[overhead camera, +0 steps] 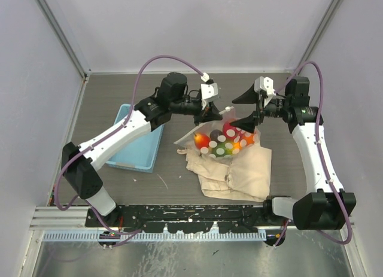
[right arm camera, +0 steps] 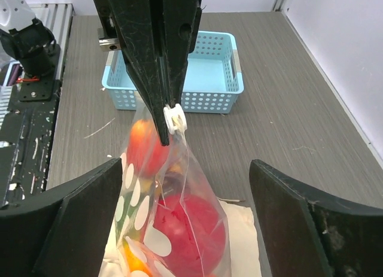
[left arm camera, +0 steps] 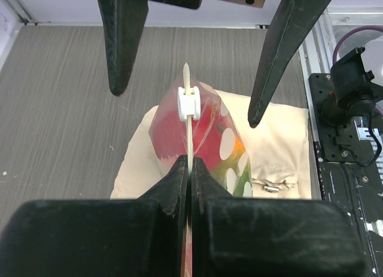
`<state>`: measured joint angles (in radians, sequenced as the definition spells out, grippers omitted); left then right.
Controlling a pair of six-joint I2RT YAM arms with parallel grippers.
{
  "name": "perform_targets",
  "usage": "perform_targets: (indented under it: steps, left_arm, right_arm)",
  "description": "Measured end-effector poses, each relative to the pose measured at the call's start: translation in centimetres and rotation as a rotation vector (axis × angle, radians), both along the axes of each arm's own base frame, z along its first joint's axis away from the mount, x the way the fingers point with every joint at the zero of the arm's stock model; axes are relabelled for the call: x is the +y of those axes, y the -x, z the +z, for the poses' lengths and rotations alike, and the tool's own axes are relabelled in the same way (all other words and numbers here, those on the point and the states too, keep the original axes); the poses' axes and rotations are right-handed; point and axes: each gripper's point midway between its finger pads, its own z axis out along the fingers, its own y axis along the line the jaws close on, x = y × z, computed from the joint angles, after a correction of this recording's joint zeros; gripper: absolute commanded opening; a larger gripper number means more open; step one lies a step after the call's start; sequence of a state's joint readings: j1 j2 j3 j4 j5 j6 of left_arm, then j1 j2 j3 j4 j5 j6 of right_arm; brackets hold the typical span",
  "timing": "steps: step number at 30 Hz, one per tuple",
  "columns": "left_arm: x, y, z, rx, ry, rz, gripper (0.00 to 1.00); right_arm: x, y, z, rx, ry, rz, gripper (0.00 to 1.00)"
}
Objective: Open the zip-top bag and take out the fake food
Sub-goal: Unzip the zipper food storage bag at the center of the board.
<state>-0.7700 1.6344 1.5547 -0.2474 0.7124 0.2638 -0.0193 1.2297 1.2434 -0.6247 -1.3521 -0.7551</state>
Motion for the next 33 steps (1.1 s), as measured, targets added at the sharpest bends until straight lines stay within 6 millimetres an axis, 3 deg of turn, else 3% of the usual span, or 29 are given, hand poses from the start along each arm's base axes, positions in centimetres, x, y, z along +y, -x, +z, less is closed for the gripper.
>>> perform_targets:
  steps: [10,13,16,20,24,33]
  left_arm:
    - [-0.1,0.2,1.4,-0.025,0.021,-0.022,0.00]
    - [-0.1,0.2,1.2,-0.023,0.017,-0.023,0.00]
    - [-0.1,0.2,1.2,-0.022,0.016,-0.024,0.00]
    - [-0.1,0.3,1.1,-0.019,0.013,-0.024,0.00]
    - [-0.1,0.4,1.2,-0.017,0.014,-0.029,0.00]
    - [-0.1,0.5,1.2,-0.014,0.016,-0.034,0.00]
  right_arm:
    - [1.9,0.9,-0.4,0.015,0.013,0.046,0.49]
    - [1.8,0.7,-0.5,0.017,0.018,0.037,0.48]
    - [1.8,0.6,-0.6,0.017,0.024,0.028,0.58]
    - [1.9,0.5,-1.1,0.014,0.049,0.017,0.59]
    - [2.3,0.5,-1.8,0.006,0.083,0.015,0.47]
    - [2.6,0.7,-2.9,-0.009,0.140,0.013,0.10]
